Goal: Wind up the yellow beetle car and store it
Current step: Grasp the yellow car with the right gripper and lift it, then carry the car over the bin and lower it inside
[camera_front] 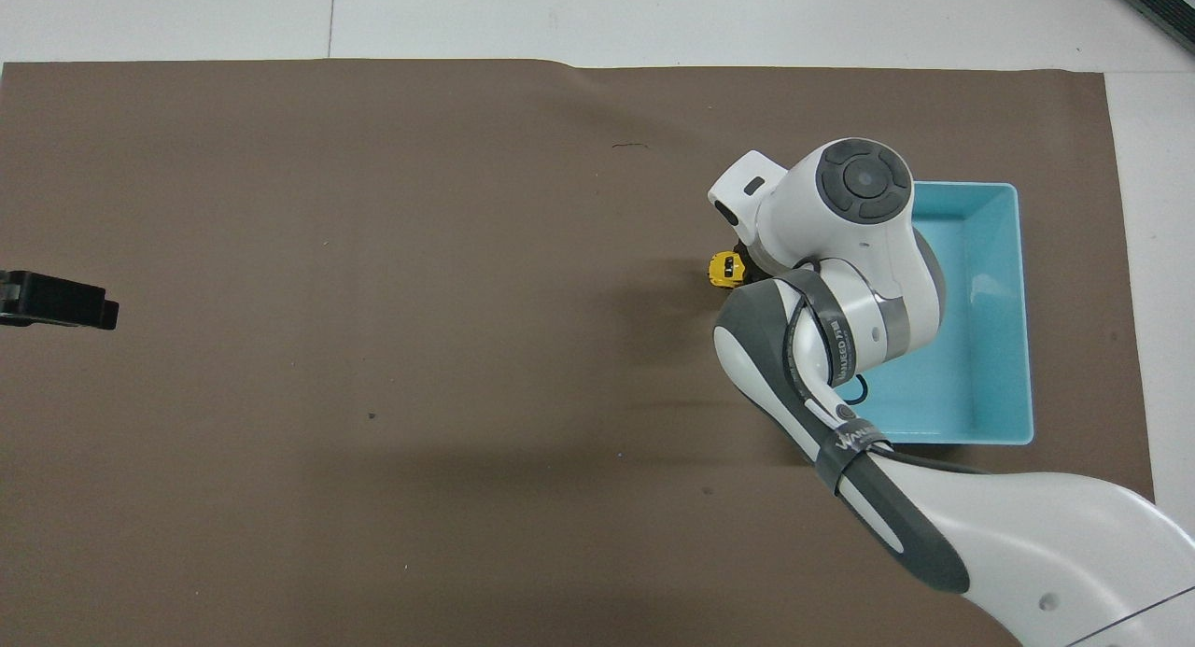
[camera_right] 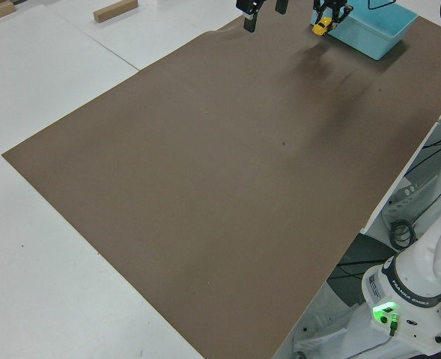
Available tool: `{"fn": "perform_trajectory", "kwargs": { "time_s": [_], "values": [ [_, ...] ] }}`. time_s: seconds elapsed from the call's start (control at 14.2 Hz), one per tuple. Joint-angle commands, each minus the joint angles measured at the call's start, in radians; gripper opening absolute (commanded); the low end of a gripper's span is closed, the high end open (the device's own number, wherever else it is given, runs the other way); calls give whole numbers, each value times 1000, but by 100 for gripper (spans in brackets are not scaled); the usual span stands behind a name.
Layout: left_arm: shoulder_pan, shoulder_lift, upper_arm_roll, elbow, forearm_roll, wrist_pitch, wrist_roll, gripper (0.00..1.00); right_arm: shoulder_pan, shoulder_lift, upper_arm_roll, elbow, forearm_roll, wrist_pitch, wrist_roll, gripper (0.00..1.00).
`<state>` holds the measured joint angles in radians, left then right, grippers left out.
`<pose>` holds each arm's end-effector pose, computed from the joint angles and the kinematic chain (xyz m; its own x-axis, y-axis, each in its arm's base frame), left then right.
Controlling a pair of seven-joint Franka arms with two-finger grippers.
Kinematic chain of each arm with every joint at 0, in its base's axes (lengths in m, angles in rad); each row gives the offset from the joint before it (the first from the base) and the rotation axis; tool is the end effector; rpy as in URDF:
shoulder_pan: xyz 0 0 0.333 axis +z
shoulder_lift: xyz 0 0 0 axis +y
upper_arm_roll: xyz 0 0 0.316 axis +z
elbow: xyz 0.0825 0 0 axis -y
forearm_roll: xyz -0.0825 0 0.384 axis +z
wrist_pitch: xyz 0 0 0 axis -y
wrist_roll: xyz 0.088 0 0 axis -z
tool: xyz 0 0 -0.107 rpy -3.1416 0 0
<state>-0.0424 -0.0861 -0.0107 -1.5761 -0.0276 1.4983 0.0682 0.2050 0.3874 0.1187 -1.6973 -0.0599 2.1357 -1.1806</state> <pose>0.5191 -0.0310 0.6619 0.9924 -0.1229 0.0101 -0.1232 -0.9920 0.0260 0.6327 0.2014 0.3767 0.0453 0.9989 0.0136 0.9975 -0.0460 0.0528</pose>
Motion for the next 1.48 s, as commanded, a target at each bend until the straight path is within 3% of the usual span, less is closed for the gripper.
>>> {"fn": "perform_trajectory", "kwargs": {
  "time_s": [0.0, 0.14, 0.57, 0.99, 1.27, 1.41],
  "values": [
    [19, -17, -8, -9, -11, -10, 8, 100, -6, -22, 4, 47, 3, -57, 44, 0],
    [22, -17, -8, -7, -11, -10, 8, 100, -7, -28, 4, 88, 3, -117, 47, 0],
    [22, -17, -8, -7, -11, -10, 8, 100, -58, -93, 1, 76, -11, -212, 27, 0],
    [21, -17, -8, -7, -11, -10, 8, 100, -188, -113, -1, 15, -12, -209, -184, 0],
    [21, -17, -8, -7, -11, -10, 8, 100, -237, -174, -2, -114, -14, -159, -231, 0],
    [21, -17, -8, -7, -11, -10, 8, 100, -253, -226, -2, -232, -14, -52, -234, 0]
  ]
}}
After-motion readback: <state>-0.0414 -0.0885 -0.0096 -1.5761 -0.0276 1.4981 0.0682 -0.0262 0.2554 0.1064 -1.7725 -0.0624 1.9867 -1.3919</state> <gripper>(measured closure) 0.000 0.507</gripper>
